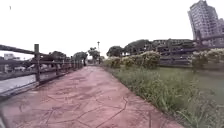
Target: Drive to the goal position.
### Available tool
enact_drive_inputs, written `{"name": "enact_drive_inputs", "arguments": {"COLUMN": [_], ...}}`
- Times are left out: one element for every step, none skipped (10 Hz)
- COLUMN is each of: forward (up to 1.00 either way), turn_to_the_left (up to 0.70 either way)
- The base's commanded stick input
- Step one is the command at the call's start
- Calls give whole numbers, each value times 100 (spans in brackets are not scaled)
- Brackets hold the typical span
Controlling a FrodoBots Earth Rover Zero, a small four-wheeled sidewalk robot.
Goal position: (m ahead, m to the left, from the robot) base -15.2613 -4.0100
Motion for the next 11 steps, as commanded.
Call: {"name": "enact_drive_inputs", "arguments": {"forward": [0, 0, 0, 0, 0, 0, 0, 0, 0, 0, 0], "turn_to_the_left": [-100, -100, -100, -100, -100, -100, -100, -100, -100, -100, -100]}}
